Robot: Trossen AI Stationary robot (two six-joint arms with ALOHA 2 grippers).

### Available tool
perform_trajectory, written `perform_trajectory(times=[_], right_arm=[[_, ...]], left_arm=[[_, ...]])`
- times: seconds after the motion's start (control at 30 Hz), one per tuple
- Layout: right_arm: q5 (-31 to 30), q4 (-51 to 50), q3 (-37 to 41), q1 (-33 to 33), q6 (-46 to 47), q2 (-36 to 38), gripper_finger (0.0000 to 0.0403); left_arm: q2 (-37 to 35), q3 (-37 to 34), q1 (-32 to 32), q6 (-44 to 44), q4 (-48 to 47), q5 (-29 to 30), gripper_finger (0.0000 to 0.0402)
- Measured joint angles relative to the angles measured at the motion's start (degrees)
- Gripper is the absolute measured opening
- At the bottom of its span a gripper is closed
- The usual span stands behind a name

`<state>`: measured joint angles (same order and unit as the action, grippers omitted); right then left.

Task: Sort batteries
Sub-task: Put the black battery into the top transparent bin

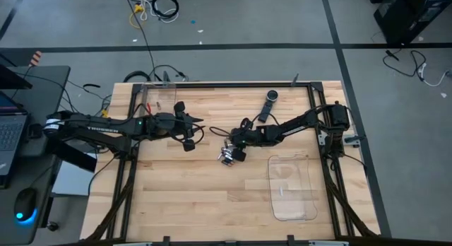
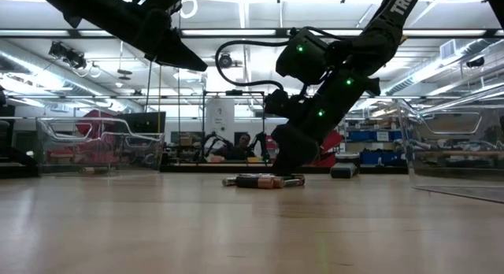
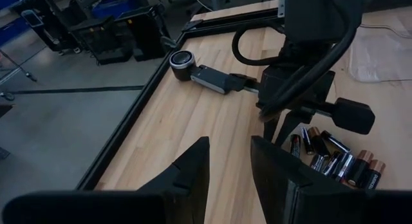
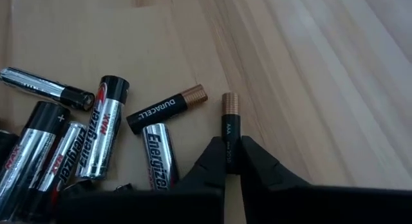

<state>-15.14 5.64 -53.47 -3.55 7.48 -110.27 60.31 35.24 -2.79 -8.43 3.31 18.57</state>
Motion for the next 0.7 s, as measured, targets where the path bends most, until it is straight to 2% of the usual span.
perform_trajectory(times=[0.13, 0.4, 0.57, 0.7], right_arm=[[-0.09, -0.08, 0.18, -0.05, -0.35, 1.01, 0.0016], [-1.43, 1.40, 0.22, -0.02, -2.73, 4.35, 0.0013], [-1.49, 4.87, 0.17, 0.98, -4.79, 6.64, 0.0013], [-1.57, 9.18, 0.16, 3.23, -8.77, 8.49, 0.0012]], left_arm=[[0.00, 0.00, 0.00, 0.36, -0.04, -0.35, 0.0113], [0.53, 0.07, 0.00, 0.49, 0.09, -5.33, 0.0113], [4.23, 0.11, 0.00, 1.06, 0.52, -8.93, 0.0113], [9.33, 0.09, 0.00, 1.15, 1.94, -9.04, 0.0113]])
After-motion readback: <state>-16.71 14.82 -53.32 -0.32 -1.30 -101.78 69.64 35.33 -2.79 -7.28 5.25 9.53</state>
